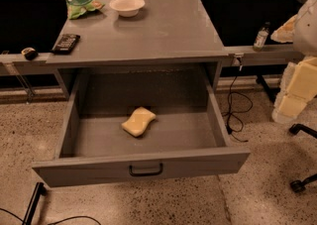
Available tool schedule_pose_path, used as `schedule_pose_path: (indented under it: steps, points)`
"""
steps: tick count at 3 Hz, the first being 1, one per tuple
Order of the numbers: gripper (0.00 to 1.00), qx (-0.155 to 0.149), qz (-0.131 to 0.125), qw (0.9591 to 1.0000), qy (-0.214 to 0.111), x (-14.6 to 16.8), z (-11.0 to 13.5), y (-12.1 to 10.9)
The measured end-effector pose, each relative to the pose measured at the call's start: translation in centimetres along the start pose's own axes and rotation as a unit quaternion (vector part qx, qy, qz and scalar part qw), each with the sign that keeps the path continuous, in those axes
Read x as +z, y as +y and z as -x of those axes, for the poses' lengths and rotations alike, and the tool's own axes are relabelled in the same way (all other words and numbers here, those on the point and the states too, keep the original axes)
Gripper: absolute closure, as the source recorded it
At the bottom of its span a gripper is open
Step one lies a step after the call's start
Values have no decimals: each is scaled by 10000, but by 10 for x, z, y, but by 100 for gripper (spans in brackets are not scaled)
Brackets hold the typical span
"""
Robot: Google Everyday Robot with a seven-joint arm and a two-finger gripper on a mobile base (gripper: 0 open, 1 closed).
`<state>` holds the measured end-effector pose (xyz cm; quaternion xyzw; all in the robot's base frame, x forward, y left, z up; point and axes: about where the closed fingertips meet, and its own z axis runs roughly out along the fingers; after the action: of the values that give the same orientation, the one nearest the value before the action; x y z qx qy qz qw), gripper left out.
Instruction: Pick sponge from top drawer and place on counter
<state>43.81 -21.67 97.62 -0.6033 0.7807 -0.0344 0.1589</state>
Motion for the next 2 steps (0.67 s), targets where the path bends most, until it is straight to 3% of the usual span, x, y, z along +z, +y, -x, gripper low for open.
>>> schedule_pose_path:
  steps: [1,2]
  points:
    - [0,-1,0,10000,-3,0,0,0]
    - [0,-204,31,9990,-387,24,37,-13]
